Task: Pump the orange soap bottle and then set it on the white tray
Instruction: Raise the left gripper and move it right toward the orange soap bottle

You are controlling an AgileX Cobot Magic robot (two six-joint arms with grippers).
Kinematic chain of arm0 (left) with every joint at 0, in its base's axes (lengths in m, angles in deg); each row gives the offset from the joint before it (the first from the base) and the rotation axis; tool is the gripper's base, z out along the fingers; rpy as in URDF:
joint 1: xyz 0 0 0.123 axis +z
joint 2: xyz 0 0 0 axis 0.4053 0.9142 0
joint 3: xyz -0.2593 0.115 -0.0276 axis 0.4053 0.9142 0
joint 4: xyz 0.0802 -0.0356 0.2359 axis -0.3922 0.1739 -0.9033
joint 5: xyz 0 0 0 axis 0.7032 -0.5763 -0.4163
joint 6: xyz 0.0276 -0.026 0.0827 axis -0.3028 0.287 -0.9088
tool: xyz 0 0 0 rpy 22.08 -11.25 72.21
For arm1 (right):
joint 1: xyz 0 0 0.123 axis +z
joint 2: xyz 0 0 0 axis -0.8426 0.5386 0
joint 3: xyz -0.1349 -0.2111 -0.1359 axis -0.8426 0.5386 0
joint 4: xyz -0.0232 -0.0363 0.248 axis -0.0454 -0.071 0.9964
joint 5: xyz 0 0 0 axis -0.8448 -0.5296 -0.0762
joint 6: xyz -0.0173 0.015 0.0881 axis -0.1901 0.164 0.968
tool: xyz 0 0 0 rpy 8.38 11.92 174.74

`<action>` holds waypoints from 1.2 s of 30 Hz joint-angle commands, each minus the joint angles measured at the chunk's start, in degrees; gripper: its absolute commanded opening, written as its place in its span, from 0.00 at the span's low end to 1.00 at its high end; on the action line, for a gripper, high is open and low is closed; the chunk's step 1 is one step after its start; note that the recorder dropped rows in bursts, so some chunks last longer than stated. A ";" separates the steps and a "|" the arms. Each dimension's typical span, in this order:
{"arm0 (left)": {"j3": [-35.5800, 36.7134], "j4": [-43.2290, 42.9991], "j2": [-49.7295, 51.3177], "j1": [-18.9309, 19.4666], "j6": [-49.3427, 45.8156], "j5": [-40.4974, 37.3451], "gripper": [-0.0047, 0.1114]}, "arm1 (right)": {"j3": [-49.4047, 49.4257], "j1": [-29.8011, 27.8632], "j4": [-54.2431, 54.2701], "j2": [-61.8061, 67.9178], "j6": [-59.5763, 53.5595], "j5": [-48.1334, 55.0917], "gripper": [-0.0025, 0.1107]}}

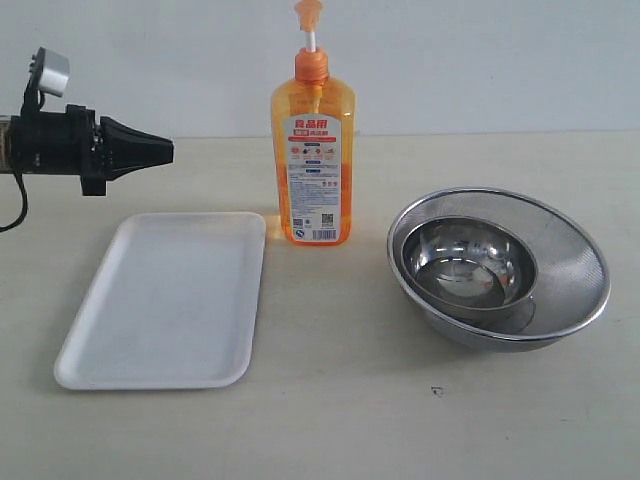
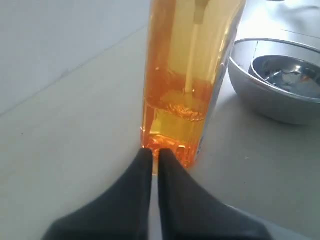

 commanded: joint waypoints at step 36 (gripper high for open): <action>-20.10 -5.54 10.40 -8.54 10.45 0.77 0.08 | -0.01 -0.15 -0.03 -0.39 -0.14 -0.53 0.02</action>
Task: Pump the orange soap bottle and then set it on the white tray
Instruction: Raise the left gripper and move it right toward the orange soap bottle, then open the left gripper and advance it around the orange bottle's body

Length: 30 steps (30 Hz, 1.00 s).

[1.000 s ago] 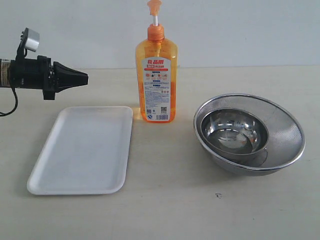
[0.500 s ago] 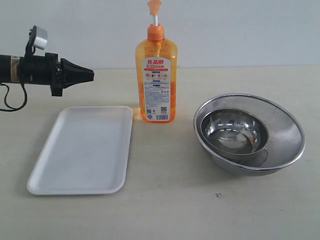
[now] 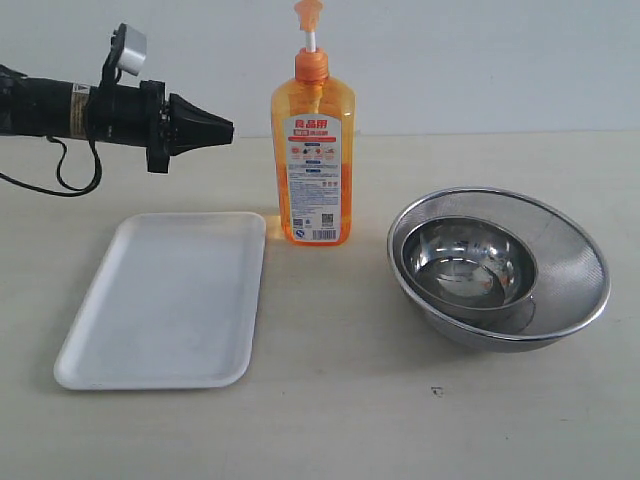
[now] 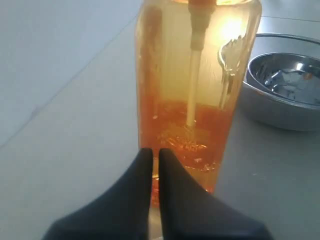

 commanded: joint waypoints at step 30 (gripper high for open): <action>-0.28 2.13 2.09 -0.55 15.40 0.31 0.11 | -0.01 -0.15 -0.03 -0.39 -0.37 0.06 0.02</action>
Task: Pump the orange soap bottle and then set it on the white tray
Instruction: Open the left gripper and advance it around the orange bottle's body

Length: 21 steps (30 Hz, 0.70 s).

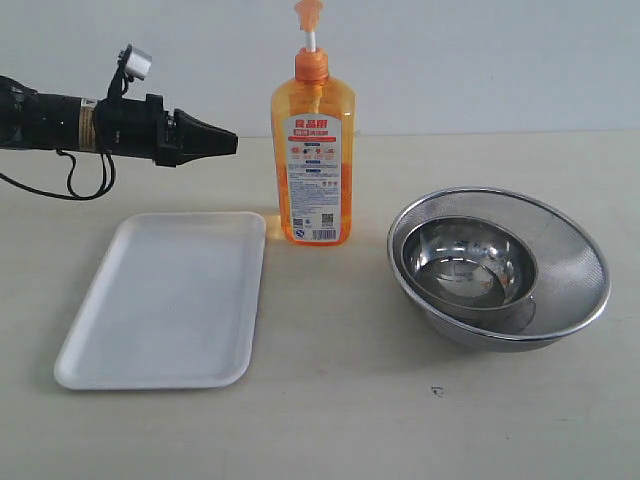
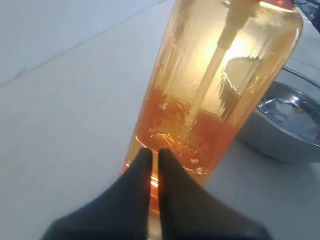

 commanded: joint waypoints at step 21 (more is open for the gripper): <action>-0.15 3.11 -0.21 0.76 3.92 0.31 0.99 | -0.01 -0.15 -0.03 -0.39 -0.37 -0.27 0.02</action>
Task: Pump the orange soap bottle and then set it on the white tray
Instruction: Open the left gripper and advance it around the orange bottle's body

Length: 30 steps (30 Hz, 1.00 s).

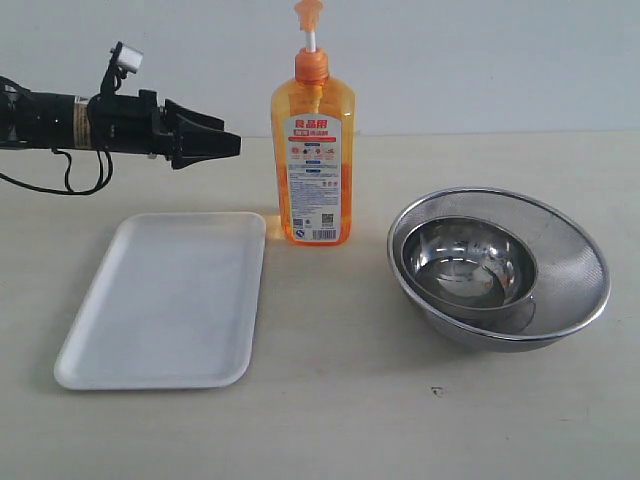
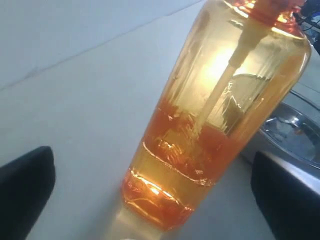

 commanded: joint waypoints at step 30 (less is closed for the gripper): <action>-0.15 -4.98 -0.12 -3.14 -17.66 0.31 0.99 | -0.01 -0.15 -0.03 -0.39 -0.37 -0.27 0.02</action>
